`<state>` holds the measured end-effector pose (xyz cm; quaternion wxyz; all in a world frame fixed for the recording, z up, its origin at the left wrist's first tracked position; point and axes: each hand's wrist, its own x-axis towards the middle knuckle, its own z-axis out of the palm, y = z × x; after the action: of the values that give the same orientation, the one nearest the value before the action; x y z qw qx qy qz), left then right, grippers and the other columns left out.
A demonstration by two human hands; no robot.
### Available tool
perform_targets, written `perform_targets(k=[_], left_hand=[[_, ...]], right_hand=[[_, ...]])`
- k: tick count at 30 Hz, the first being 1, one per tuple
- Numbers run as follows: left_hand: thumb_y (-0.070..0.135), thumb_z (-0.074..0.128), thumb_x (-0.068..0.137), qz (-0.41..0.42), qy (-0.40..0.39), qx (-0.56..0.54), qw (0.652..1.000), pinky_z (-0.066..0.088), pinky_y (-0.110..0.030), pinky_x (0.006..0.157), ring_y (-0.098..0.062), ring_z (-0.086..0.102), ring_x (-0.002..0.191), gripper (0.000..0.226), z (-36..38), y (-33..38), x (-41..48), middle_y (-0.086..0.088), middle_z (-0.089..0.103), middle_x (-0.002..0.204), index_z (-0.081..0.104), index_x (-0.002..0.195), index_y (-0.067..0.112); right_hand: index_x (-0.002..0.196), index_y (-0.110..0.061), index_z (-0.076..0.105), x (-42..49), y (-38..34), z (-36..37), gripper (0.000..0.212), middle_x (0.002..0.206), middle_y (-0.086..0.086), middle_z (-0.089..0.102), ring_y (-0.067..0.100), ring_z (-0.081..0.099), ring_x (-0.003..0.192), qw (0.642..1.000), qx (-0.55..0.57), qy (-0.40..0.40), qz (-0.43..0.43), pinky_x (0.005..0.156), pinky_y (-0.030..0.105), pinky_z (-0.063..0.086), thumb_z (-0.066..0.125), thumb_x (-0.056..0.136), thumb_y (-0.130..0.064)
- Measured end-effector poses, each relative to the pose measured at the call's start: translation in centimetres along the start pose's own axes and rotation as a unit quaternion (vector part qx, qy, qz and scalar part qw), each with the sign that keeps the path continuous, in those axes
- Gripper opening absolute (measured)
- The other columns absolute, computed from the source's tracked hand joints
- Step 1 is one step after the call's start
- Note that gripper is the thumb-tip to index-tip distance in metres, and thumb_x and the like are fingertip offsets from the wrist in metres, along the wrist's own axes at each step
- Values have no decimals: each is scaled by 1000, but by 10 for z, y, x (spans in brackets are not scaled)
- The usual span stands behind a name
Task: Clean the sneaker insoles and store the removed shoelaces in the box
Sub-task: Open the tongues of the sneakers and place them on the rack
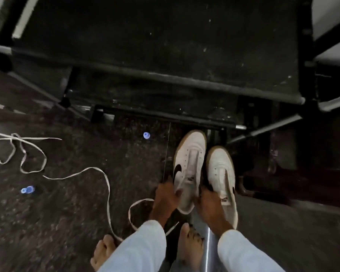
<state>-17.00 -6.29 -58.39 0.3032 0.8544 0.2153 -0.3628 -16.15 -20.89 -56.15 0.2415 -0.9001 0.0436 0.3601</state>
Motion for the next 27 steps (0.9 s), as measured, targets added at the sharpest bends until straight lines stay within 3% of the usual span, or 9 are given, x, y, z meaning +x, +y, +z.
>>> perform_targets(k=[5,12,15,19,22,25,27], left_hand=[[27,60,96,-21,17,-1,1000,45,-36,103,-35,60,124,43,17,-1,13,-19,65,132,57,133,6],[10,60,88,-66,33,-65,995,49,-41,99,-41,62,118,34,-4,7,-13,-22,68,122,65,121,4],[7,61,85,-67,38,-97,992,53,-39,92,-39,66,111,27,-19,10,-46,-20,72,113,70,110,4],[13,62,81,-87,27,-129,987,57,-41,84,-37,71,101,24,-44,19,-110,-17,77,100,74,102,10],[20,63,86,-96,37,-161,982,52,-35,88,-37,65,107,24,-78,42,-181,-15,76,105,74,108,17],[28,62,87,-110,36,-191,975,55,-37,81,-32,68,97,15,-103,55,-255,-4,77,91,72,98,24],[35,59,87,-89,51,-207,973,56,-37,86,-24,70,101,26,-127,73,-303,7,78,95,70,112,37]], right_hand=[[139,-2,44,11,3,15,53,128,19,61,38,57,118,1000,5,11,20,98,41,46,60,94,-24],[127,-8,56,-12,-3,5,39,120,16,66,38,61,112,999,13,42,11,93,40,50,62,91,-23],[118,-10,59,-43,-16,-12,30,106,13,70,34,64,100,999,14,40,10,84,36,50,60,92,-23],[117,-15,59,-104,-43,-47,30,83,9,72,34,68,82,999,27,37,10,72,35,52,54,91,-29],[108,-19,66,-165,-70,-90,19,81,5,72,30,67,82,998,24,57,1,64,29,35,56,93,-24],[110,-34,66,-230,-94,-135,21,67,3,67,21,62,64,997,56,57,-13,58,30,37,58,92,-30],[121,-51,61,-258,-110,-167,34,74,2,71,18,60,75,996,76,39,15,61,19,40,57,90,-39]])
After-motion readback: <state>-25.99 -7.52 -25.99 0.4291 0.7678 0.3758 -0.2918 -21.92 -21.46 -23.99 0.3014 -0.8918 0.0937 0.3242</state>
